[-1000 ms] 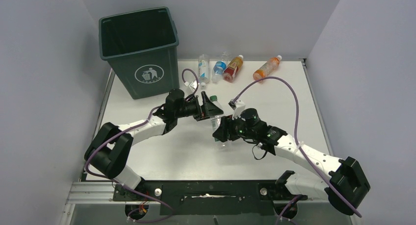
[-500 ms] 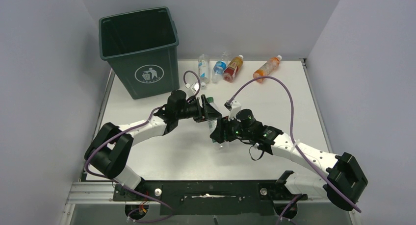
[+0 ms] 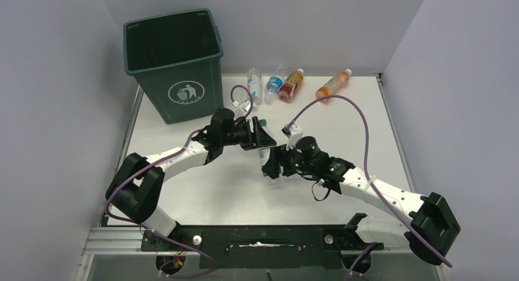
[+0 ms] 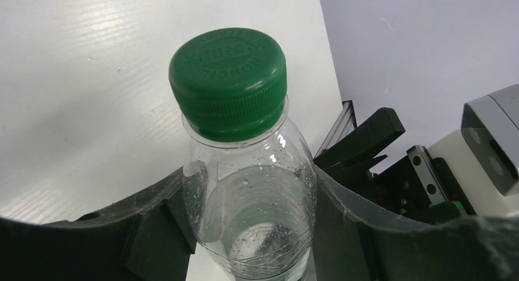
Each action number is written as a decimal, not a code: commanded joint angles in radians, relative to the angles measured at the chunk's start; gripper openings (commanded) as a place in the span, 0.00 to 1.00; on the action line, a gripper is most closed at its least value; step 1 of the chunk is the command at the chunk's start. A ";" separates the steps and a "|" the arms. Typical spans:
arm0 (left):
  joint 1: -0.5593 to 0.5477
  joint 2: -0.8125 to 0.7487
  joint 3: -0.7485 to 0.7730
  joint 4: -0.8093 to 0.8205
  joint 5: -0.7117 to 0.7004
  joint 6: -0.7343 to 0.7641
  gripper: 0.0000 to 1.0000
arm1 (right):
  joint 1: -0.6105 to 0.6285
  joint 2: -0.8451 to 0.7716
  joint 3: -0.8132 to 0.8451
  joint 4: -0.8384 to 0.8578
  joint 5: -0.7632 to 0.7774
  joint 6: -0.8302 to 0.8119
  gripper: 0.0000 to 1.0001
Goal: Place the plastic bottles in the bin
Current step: Place the plastic bottle in the trash bin, then pick up the plastic bottle at the center of the board.
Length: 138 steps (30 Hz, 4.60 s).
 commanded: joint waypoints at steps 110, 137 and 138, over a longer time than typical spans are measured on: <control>0.925 0.238 0.985 -0.248 -0.122 0.191 0.83 | -0.265 1.172 1.190 0.065 0.152 0.039 0.79; 0.922 -0.114 0.590 -0.258 -0.078 0.171 0.84 | -0.280 1.248 1.170 0.179 0.099 0.166 0.63; 0.922 -0.116 0.587 -0.258 -0.077 0.172 0.84 | -0.280 1.249 1.167 0.180 0.099 0.168 0.63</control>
